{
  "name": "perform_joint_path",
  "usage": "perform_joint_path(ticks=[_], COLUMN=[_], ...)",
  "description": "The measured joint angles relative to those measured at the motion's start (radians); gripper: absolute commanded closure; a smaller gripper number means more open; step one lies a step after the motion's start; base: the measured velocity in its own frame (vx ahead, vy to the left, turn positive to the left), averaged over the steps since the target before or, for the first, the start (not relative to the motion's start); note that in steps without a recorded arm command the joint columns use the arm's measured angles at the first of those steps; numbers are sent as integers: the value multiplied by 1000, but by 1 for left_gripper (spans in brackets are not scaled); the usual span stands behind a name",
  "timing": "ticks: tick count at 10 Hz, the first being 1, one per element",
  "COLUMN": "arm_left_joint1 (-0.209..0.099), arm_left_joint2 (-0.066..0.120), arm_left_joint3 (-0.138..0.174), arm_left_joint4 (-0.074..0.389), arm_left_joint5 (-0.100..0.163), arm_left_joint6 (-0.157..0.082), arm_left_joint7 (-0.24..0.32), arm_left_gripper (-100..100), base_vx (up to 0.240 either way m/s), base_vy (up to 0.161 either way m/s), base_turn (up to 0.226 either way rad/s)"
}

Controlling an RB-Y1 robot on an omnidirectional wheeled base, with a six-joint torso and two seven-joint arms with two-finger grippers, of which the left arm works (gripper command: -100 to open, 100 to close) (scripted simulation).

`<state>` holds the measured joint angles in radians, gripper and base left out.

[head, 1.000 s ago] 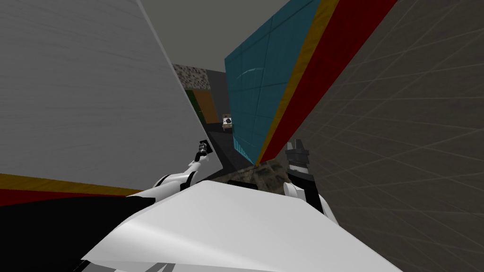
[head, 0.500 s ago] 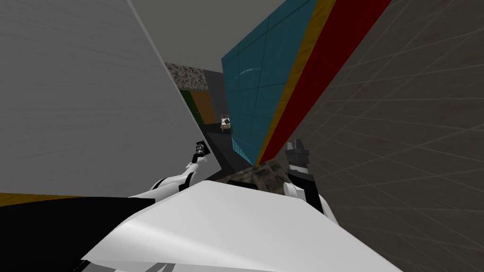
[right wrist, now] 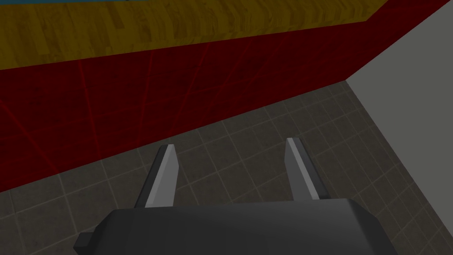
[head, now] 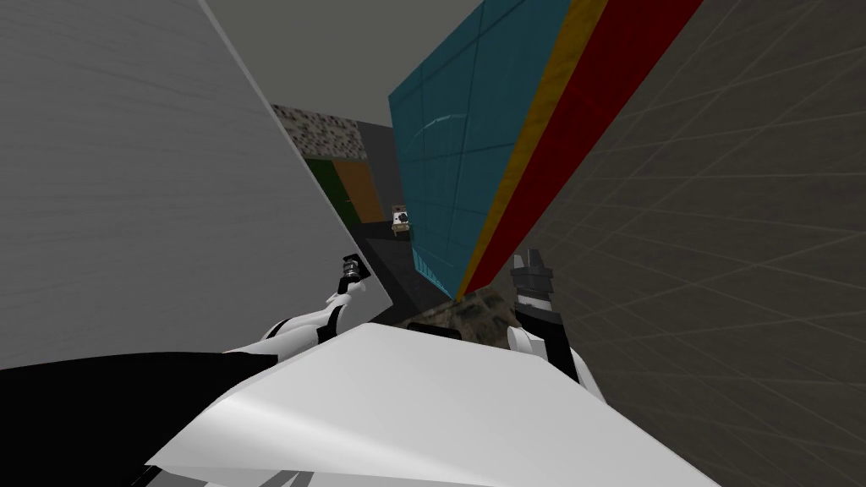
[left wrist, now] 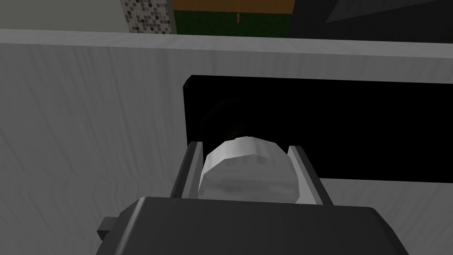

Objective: Push the door open

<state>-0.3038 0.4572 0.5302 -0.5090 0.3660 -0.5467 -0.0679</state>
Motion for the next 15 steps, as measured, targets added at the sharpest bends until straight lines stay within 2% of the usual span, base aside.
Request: perform_joint_path(ticks=[1, 2, 3, 4, 5, 7, 8, 9, 10, 11, 12, 13, 14, 15], arm_left_joint1=[1, 13, 14, 32, 39, 46, 52, 42, 36, 48, 51, 54, 46, 71], arm_left_joint2=[4, -3, 2, -11, -15, -11, -7, 10, 25, 16, 18, 21, 35, 15], arm_left_joint3=[8, 16, 24, 40, 56, 93, 115, 128, 140, 157, 170, 186, 197, 216], arm_left_joint4=[6, -21, -12, -51, -62, -51, -56, -22, 14, -16, -18, -10, 29, -26], arm_left_joint5=[-3, -1, -5, -3, -5, -14, -18, -24, -32, -31, -34, -39, -46, -43], arm_left_joint6=[-4, 8, 8, 23, 34, 28, 37, 25, 4, 12, 16, 13, -5, 17], arm_left_joint7=[3, -3, 0, -10, -18, -21, -23, -15, -5, -12, -16, -16, -10, -20], arm_left_gripper=[100, 100, 100, 100, 100, 100, 100, 100, 100, 100, 100, 100, 100, 100], base_vx=[19, 33, 36, 47, 78, 105, 95, 95, 71, 60, 78, 82, 56, 87], base_vy=[-2, -6, 2, 9, 9, 14, 26, 32, 20, 9, 1, 8, 19, 35], base_turn=[2, -41, -8, -44, -71, -59, -56, -64, -10, -36, -58, -48, -21, -77])
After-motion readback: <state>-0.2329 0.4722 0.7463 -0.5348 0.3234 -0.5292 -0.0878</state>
